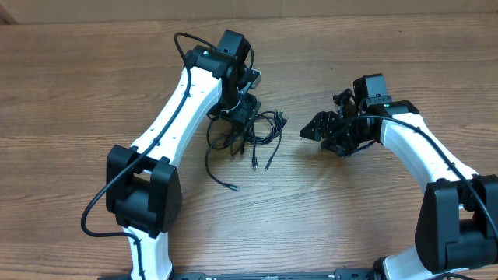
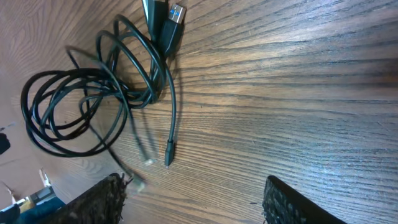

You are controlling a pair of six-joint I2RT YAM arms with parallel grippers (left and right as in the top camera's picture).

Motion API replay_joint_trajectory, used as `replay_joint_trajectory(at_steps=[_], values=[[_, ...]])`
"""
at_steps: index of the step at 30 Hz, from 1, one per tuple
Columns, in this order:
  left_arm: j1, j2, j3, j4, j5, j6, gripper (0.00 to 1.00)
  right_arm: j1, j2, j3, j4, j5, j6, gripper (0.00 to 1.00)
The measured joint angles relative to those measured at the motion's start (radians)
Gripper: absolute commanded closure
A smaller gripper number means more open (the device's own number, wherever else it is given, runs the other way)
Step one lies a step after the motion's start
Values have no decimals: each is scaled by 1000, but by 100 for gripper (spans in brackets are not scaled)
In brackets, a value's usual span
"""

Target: Untangle cables

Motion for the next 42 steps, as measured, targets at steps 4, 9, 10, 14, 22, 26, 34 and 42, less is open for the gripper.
replay_joint_trajectory(at_steps=[4,9,10,14,22,26,34,42], values=[[0,0,68,-19,14,14,86,0,0,0,0,0,-2,25],[-31,0,114,-1,77,67,85,0,0,0,10,0,8,25],[-41,0,114,5,88,79,86,0,0,0,13,1,9,25],[-89,7,114,39,119,114,90,0,0,0,20,1,10,30],[-116,157,113,26,140,138,81,0,0,0,20,1,14,30],[-101,229,101,27,140,140,76,0,0,0,23,10,14,29],[-56,243,94,57,144,140,73,0,0,0,31,43,32,25],[-52,243,10,151,175,159,76,0,0,0,37,47,36,25]])
